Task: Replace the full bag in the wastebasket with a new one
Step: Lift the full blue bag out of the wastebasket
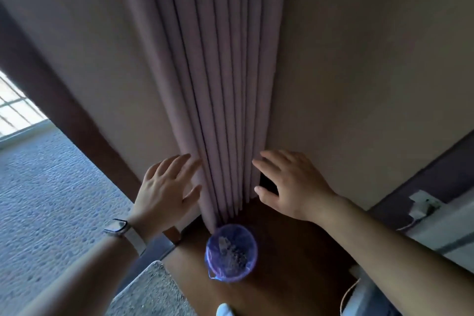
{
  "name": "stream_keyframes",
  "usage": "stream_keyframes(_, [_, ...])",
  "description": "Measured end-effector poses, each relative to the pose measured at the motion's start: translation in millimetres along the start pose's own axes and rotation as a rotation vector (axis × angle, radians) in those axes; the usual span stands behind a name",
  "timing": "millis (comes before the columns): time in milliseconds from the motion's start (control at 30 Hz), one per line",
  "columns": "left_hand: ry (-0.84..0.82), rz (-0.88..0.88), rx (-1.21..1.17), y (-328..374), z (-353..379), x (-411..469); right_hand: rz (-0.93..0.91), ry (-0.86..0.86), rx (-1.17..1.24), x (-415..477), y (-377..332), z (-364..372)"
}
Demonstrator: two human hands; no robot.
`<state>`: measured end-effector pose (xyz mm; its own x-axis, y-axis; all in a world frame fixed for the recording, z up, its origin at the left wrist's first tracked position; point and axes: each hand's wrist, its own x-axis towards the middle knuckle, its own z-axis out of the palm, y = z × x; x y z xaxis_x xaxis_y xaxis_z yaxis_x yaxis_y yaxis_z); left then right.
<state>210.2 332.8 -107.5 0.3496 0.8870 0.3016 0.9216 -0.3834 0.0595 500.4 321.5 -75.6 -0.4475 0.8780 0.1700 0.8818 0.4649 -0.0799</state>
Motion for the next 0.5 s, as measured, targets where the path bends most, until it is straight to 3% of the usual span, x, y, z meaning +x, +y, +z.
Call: stream_keyframes(500, [-0.143, -0.214, -0.031, -47, 84, -42, -0.219, -0.205, 0.023, 81, -5, 98])
